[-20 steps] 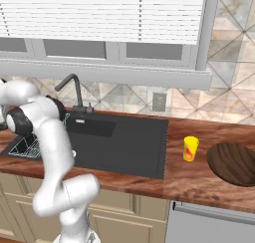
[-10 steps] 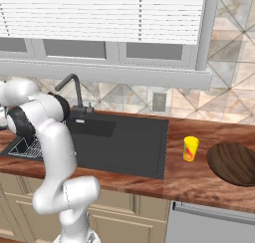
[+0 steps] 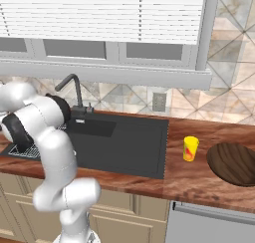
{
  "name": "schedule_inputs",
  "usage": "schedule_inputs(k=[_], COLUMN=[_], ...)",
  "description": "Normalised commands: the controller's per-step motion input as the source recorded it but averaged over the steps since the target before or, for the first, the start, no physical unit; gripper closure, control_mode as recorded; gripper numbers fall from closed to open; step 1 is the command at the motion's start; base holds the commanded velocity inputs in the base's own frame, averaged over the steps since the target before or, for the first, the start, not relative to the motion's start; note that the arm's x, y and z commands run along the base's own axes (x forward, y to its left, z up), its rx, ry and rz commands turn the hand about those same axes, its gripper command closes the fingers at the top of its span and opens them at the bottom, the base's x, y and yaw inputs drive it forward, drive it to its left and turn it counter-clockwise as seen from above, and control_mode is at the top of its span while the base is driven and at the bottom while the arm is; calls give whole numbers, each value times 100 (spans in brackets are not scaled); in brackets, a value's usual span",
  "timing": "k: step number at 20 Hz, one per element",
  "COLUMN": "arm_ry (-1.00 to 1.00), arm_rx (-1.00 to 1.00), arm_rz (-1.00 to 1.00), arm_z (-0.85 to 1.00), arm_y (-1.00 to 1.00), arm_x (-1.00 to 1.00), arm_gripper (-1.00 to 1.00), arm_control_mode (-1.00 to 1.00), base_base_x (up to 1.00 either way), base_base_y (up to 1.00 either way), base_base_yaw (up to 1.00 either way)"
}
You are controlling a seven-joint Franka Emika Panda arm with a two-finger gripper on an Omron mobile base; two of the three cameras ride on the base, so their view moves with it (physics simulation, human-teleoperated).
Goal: Remove the eggplant and peach from the sink. Then move the bowl and cup from the counter to the sink for washing.
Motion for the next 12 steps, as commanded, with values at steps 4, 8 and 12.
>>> schedule_inputs(k=[4,8,12], arm_ry=[0,3,0], arm_rx=[3,4,2], arm_rz=[10,14,16], arm_z=[20,23,18], arm_y=[-31,-29,-26], arm_x=[-11,-11,-14], arm_gripper=[-100,-100,-100], arm_control_mode=[-100,-100,-100], base_base_x=[0,0,0], base_base_y=[0,0,0], base_base_yaw=[0,0,0])
